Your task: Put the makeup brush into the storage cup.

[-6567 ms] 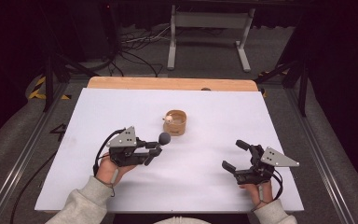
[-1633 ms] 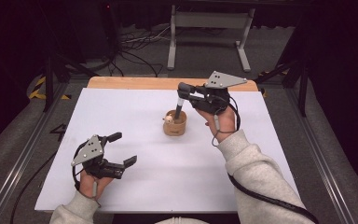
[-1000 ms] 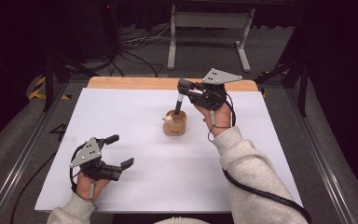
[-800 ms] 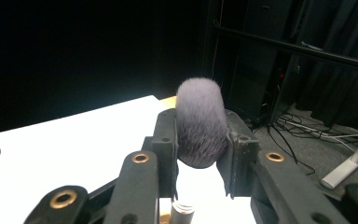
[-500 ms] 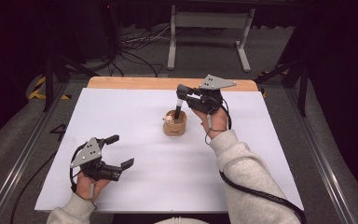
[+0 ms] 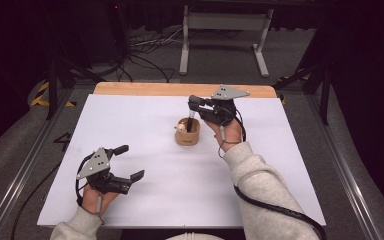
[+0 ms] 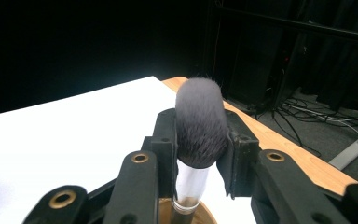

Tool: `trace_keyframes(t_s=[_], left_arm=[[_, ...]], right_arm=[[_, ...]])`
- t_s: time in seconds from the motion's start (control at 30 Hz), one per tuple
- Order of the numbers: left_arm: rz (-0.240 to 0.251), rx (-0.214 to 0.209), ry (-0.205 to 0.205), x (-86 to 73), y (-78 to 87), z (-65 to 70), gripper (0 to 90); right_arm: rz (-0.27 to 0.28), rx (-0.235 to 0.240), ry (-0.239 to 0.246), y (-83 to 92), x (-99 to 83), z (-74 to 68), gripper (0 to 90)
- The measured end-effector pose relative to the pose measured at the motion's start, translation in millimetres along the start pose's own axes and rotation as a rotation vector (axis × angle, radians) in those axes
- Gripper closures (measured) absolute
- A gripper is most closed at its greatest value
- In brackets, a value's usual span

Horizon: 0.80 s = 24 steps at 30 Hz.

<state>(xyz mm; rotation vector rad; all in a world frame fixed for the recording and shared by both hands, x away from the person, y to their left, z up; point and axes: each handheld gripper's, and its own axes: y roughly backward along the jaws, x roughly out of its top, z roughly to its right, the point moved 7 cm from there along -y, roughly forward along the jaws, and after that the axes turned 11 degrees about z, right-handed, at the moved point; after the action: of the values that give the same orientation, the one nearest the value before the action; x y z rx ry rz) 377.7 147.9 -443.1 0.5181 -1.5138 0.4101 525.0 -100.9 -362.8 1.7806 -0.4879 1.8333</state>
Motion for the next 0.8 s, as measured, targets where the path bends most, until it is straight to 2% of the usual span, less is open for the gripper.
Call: trace_keyframes(t_s=[0.17, 0.27, 0.3, 0.33, 0.4, 0.47, 0.5, 0.53, 0.57, 0.8], left_arm=[[0.001, 0.002, 0.007, 0.2, 0.6, 0.0, 4.0], [0.004, 0.004, 0.007, 0.4, 0.5, -0.3, 3.9], [0.005, 0.004, 0.008, 0.5, 0.4, -0.3, 3.9], [0.004, 0.004, 0.008, 0.6, 0.5, -0.4, 3.9], [0.002, 0.004, 0.009, 0.4, 0.5, -0.5, 3.8], [0.001, 0.004, 0.008, 0.4, 0.5, -0.7, 3.8], [0.003, 0.005, 0.010, 0.6, 0.5, -0.8, 3.7], [0.003, 0.005, 0.010, 0.6, 0.5, -0.8, 3.7], [0.000, 0.003, 0.011, 0.4, 0.6, -0.8, 3.6], [0.001, 0.005, 0.016, 0.4, 1.2, -0.7, 3.4]], right_arm=[[-0.009, 0.004, -0.008, -1.4, -4.1, -0.9, 69.6], [-0.013, 0.004, -0.011, -1.2, -5.3, -0.4, 66.3], [-0.007, -0.003, -0.019, -0.9, -5.2, 0.3, 60.6], [0.005, -0.016, -0.042, 0.3, -3.3, 2.1, 50.6], [0.011, -0.024, -0.051, 2.2, -0.9, 3.4, 38.6], [0.022, -0.069, -0.066, 6.0, 2.2, 7.1, 21.1], [0.038, -0.099, -0.094, 9.5, 4.2, 10.4, 14.6], [0.038, -0.099, -0.094, 9.5, 4.2, 10.4, 14.6], [0.061, -0.100, -0.125, 16.8, 6.7, 13.8, 12.3], [0.077, -0.093, -0.103, 37.4, 11.6, 16.3, 8.0]])
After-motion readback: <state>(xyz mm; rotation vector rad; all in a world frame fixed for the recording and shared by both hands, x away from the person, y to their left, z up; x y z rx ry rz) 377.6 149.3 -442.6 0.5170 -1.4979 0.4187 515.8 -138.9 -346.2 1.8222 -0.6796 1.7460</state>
